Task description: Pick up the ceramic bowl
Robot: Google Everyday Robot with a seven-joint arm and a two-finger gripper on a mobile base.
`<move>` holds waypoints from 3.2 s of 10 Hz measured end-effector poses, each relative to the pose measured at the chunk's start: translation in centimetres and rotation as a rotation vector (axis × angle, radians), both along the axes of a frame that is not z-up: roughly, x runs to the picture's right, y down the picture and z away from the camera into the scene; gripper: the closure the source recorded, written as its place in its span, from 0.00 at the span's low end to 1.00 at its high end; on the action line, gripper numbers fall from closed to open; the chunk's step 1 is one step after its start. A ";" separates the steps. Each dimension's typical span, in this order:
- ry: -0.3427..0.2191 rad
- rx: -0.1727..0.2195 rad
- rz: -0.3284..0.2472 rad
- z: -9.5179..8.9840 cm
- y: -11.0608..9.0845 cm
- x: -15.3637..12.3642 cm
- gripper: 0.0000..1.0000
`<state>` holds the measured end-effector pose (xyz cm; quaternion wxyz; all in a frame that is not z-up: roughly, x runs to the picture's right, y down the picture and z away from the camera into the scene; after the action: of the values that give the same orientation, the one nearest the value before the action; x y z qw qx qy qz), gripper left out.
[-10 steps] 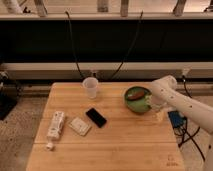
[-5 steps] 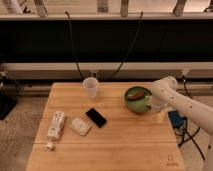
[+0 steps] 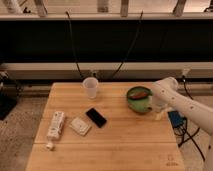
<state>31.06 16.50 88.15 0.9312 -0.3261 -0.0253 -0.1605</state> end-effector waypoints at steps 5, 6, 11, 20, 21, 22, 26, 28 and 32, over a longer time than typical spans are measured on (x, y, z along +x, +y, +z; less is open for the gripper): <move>0.001 -0.004 0.001 -0.3 0.0 0.1 0.99; 0.001 -0.004 0.000 -0.4 -0.1 0.1 0.99; 0.005 0.004 -0.029 -2.8 -2.3 0.4 0.99; -0.010 0.035 -0.081 -6.3 -5.7 0.4 0.99; -0.012 0.035 -0.084 -6.4 -5.7 0.3 0.99; -0.014 0.036 -0.087 -6.6 -5.8 0.3 0.99; -0.014 0.039 -0.089 -7.2 -6.3 0.3 0.99; -0.017 0.044 -0.094 -7.5 -6.5 0.2 0.99; -0.018 0.046 -0.100 -8.0 -6.9 0.1 0.99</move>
<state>31.15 9.62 80.18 0.9291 -0.3038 -0.0137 -0.2105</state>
